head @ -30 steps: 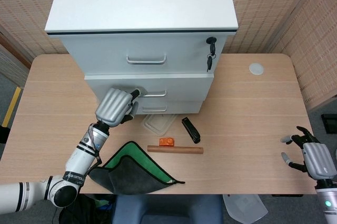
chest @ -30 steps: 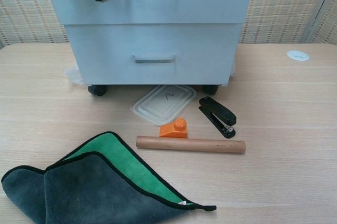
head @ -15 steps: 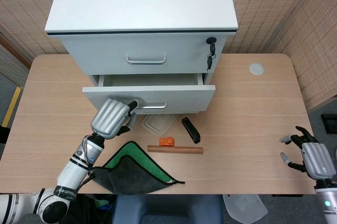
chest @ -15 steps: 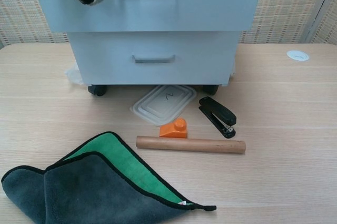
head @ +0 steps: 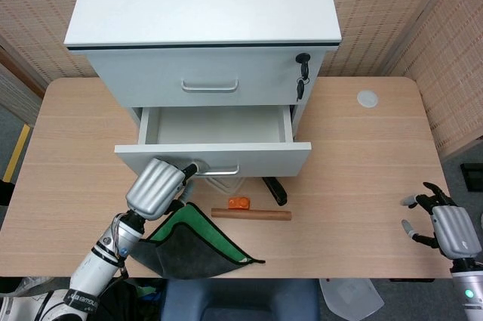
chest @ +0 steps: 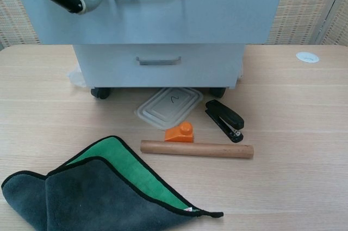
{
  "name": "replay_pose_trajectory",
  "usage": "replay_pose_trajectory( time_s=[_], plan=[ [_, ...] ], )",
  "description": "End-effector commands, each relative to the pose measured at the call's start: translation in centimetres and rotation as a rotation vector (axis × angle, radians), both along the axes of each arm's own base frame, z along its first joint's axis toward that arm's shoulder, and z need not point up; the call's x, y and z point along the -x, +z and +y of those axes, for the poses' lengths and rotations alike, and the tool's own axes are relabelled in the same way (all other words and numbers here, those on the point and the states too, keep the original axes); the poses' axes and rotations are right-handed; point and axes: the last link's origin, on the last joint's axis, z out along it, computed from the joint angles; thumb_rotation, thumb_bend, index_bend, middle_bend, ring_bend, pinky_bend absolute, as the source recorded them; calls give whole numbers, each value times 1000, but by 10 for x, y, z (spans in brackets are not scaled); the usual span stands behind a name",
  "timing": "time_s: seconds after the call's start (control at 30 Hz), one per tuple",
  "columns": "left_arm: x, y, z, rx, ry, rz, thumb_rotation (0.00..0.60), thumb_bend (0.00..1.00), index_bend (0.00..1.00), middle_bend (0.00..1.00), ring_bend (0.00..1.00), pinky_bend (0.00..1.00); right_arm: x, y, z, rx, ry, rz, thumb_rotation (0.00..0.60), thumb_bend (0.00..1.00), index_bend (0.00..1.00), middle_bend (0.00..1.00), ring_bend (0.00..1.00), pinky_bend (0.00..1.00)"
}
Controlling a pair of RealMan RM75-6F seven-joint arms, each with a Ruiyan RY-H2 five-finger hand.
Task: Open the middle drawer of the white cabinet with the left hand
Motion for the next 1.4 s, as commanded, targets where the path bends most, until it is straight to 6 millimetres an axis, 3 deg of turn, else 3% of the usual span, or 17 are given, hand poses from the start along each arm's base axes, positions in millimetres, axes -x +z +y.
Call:
replay_pose_trajectory(
  time_s=[0.03,0.53,0.83,1.0,1.13,1.4],
  plan=[
    [1,2,-8,2,-5,8,600,602,336,1000,1000,1000,0,0,1,-1,0,-2,600,273,400,438,274,277],
    [-1,13,-33,-14,-73,-48,600,601,338,1000,1000,1000,-2,0,4,2,6,-1,600,272,400,438,274,277],
    [12,29,-39,-64,-88,-84,600,601,365,991,990,1000,-7,0,1,-4,18,-1,600,273,400,438,274,277],
    [32,41,-46,-106,-80,-94,600,600,455,958,961,1000,-10,0,-2,-6,25,2,600,273,400,438,274,277],
    [56,49,-53,-154,-52,-103,600,601,640,919,917,1000,-12,-1,-2,-7,25,3,600,273,400,438,274,277],
    [120,52,-65,-218,80,-43,600,601,736,907,883,1000,-12,-1,0,-5,21,5,600,273,400,438,274,277]
  ],
)
